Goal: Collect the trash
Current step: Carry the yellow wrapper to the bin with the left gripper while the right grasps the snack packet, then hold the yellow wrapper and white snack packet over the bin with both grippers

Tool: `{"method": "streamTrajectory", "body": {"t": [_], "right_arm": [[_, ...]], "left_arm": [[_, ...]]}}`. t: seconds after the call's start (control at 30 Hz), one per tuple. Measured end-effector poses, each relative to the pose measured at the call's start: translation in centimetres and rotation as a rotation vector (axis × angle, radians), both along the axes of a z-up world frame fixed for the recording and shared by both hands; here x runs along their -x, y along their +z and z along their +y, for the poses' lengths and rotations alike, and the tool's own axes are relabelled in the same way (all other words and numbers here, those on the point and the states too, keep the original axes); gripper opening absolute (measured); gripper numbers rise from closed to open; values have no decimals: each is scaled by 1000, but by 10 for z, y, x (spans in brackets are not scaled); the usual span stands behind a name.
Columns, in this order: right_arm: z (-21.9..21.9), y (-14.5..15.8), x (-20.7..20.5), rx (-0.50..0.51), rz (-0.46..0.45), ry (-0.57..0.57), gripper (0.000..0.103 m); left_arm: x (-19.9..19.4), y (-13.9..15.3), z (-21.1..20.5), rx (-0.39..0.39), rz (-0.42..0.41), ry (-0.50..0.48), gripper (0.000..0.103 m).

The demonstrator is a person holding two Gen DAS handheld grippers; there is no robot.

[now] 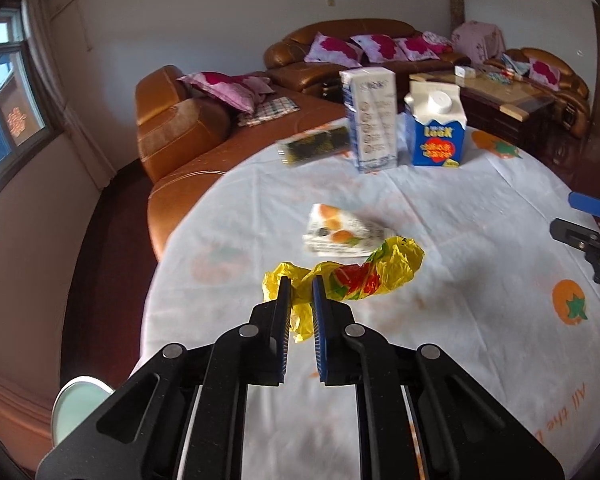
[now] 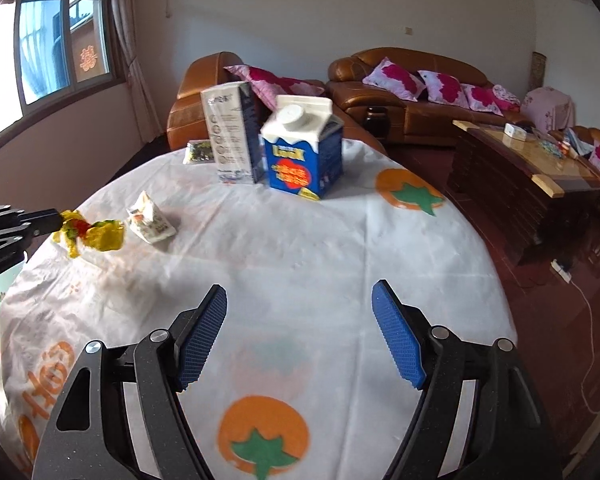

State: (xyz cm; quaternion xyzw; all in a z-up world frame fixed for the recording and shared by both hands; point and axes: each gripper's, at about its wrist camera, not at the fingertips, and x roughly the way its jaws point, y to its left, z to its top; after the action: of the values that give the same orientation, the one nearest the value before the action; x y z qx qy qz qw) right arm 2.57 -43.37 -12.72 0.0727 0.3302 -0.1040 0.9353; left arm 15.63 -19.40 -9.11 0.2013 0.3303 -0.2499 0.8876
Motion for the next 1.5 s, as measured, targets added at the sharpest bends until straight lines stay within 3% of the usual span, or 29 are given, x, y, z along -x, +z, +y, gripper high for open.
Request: {"method": "streamTrajectory", "body": {"t": [0.23,0.53,0.73,0.8,0.87,0.9,1.0,1.33,1.5], "right_arm": [[42,7,-61,-25,23,132,74],[102,-5,-144,48,56,347,72],[102,-21,-169,38,121,378,70],[103,-28,-174,44,153,397,67],[109,-34,-177,60,187,411,59],[110,-37,-178,48,207,429,49],[113,-38,-172,27,207,439,41],[156,-21,-132,-17,141,437,35],[196,-13,-120,44,125,470,35]], "left_arm": [[-4,17,72,38,-28,127,10],[-17,12,155,39,-19,305,10],[-18,2,181,23,-4,355,10],[-18,-2,186,16,4,366,10],[-16,-4,191,11,7,374,10],[-16,-5,195,11,8,377,10],[-11,-5,202,11,10,387,10],[14,-1,228,1,0,425,10],[27,-3,244,-16,-5,447,10]]}}
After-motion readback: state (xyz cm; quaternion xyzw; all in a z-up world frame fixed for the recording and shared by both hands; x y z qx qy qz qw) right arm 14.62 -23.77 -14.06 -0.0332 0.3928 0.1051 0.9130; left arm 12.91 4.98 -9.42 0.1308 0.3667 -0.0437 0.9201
